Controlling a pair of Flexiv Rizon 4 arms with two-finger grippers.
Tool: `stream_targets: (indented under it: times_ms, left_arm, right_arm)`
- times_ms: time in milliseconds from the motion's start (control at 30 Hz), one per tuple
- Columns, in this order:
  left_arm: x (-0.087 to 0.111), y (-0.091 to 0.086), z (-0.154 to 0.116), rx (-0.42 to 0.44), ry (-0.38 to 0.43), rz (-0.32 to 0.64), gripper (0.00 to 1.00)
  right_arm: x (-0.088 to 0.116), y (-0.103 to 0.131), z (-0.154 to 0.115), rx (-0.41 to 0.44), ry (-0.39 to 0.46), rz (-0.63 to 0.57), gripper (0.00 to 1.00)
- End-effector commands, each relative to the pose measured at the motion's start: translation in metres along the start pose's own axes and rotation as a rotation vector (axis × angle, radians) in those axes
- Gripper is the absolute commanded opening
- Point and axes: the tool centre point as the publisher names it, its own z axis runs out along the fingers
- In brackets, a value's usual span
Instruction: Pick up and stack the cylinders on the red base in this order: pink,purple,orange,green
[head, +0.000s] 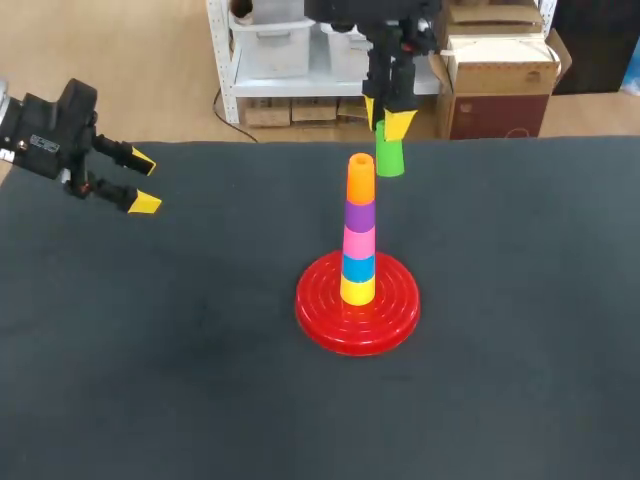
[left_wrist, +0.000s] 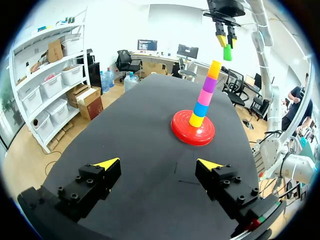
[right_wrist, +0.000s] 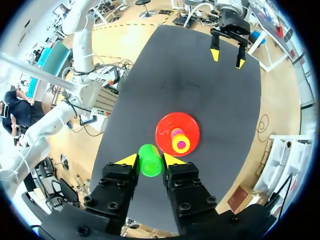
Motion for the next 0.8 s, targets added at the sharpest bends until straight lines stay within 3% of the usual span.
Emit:
stream_targets:
  times_ms: [33, 433, 800]
  left_arm:
    - [0.001, 0.000, 0.000, -0.001, -0.003, 0.002, 1.00]
    - [0.001, 0.000, 0.000, -0.001, -0.003, 0.002, 1.00]
    - [0.001, 0.000, 0.000, -0.001, -0.003, 0.002, 1.00]
  right_arm:
    - [0.000, 0.003, 0.008, 0.769, -0.003, 0.004, 0.00]
    - [-0.009, -0.022, 0.000, 0.723, -0.002, 0.008, 0.00]
    - [-0.012, -0.034, -0.009, 0.558, 0.001, 0.002, 0.00]
